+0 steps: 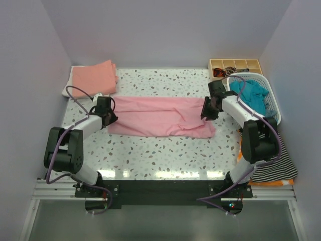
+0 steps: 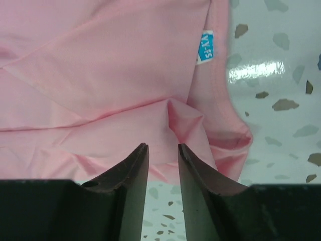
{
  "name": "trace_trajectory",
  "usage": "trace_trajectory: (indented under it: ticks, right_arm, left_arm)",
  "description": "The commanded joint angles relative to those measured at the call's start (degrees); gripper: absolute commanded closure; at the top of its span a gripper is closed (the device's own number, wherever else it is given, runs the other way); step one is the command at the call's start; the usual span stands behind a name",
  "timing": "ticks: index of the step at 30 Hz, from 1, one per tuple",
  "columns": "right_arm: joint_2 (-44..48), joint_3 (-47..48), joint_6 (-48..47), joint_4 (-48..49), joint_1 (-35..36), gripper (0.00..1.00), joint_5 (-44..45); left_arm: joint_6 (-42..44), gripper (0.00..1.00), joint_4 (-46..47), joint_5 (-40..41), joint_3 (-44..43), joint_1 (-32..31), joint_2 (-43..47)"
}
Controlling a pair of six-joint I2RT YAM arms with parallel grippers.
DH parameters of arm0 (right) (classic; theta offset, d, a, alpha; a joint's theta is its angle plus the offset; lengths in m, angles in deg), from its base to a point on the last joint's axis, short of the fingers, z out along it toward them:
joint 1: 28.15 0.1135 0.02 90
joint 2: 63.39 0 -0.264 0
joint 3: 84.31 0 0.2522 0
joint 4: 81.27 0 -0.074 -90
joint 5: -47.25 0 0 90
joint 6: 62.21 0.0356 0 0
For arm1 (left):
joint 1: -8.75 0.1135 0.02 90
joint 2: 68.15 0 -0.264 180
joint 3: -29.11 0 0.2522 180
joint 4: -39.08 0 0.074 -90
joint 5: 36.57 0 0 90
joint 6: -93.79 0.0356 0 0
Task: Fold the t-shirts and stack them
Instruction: Fold the other side of the tshirt into a rectangle
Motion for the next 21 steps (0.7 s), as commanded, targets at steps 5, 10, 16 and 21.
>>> trace_trajectory:
  ticks: [5,10,16,21]
  right_arm:
    - [3.14,3.06,-4.27,6.92,-0.32,0.46,3.43]
    - [4.64,1.66,-2.97,4.65,0.11,0.47,-4.39]
    - [7.44,-5.28,0.90,4.73,0.29,0.48,-9.32]
    - [10.44,-12.21,5.55,9.47,0.20,0.45,-12.57]
  left_arm:
    - [3.87,0.40,6.39,0.74,-4.53,1.12,0.12]
    - [4.66,0.39,9.29,-5.04,-3.92,1.12,4.18]
    - [2.65,0.39,11.04,-13.84,-0.85,-0.02,4.97]
    - [-0.25,0.39,15.69,-19.11,3.20,-0.38,4.09]
